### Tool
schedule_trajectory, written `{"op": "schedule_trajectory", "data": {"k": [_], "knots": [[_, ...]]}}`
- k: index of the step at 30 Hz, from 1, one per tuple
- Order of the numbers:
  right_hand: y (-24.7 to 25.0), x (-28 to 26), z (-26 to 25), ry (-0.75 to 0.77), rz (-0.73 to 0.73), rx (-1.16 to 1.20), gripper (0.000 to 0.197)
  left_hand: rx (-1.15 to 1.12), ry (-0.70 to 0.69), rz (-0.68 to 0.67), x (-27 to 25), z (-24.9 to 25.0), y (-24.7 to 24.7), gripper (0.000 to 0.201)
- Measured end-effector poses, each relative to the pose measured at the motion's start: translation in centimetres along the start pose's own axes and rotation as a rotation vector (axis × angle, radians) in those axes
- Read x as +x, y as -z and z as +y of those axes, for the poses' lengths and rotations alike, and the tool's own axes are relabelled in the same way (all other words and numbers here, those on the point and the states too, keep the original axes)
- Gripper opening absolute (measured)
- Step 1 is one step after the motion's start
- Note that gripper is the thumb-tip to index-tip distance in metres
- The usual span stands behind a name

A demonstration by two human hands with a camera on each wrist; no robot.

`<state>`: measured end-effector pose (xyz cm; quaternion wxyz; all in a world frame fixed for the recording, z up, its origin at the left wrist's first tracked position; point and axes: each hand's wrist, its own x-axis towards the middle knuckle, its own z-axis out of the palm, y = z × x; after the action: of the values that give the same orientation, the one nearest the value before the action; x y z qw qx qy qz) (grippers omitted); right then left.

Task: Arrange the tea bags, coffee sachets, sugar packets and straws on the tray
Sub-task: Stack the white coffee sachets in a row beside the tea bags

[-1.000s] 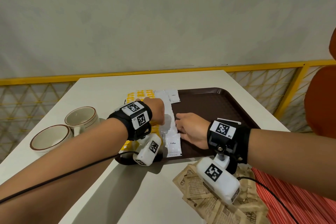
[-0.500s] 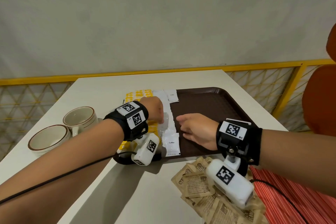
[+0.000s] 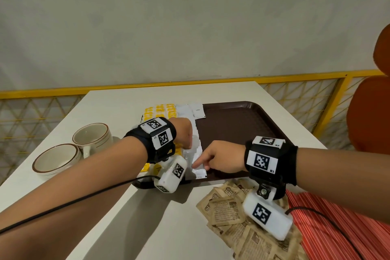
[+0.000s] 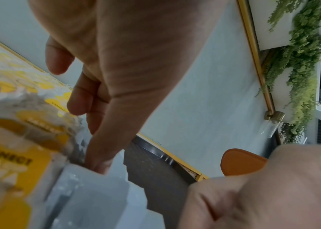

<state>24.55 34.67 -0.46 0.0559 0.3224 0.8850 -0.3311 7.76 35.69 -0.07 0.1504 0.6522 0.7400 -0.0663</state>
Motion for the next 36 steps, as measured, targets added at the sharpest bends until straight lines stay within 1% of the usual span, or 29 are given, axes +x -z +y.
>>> {"op": "schedule_trajectory", "data": {"k": [4, 10, 13, 16, 19, 23, 28, 36], "knots": [[0.0, 0.2, 0.4, 0.008, -0.009, -0.017, 0.041, -0.002, -0.013, -0.005, 0.1, -0.1, -0.1, 0.021], [0.1, 0.3, 0.7, 0.02, 0.003, -0.004, 0.051, -0.045, -0.028, 0.03, 0.5, -0.6, 0.3, 0.02], [0.3, 0.2, 1.0, 0.03, 0.009, 0.009, 0.05, -0.061, -0.042, 0.022, 0.5, -0.7, 0.3, 0.018], [0.6, -0.1, 1.4, 0.042, 0.011, 0.004, 0.047, -0.092, -0.055, 0.06, 0.2, -0.9, 0.4, 0.017], [0.5, -0.3, 1.6, 0.047, -0.02, -0.052, 0.052, -0.136, -0.054, 0.092, -0.2, -1.2, 0.7, 0.019], [0.1, -0.2, 1.6, 0.053, -0.044, -0.123, 0.057, -0.179, -0.051, 0.036, -0.6, -1.4, 0.7, 0.018], [0.2, 0.0, 1.3, 0.061, -0.033, -0.141, 0.056, -0.144, -0.036, 0.009, -1.0, -0.9, 0.2, 0.026], [0.5, -0.1, 1.2, 0.032, -0.029, -0.094, 0.056, -0.143, -0.04, -0.002, -1.2, -0.9, 0.2, 0.02]]}}
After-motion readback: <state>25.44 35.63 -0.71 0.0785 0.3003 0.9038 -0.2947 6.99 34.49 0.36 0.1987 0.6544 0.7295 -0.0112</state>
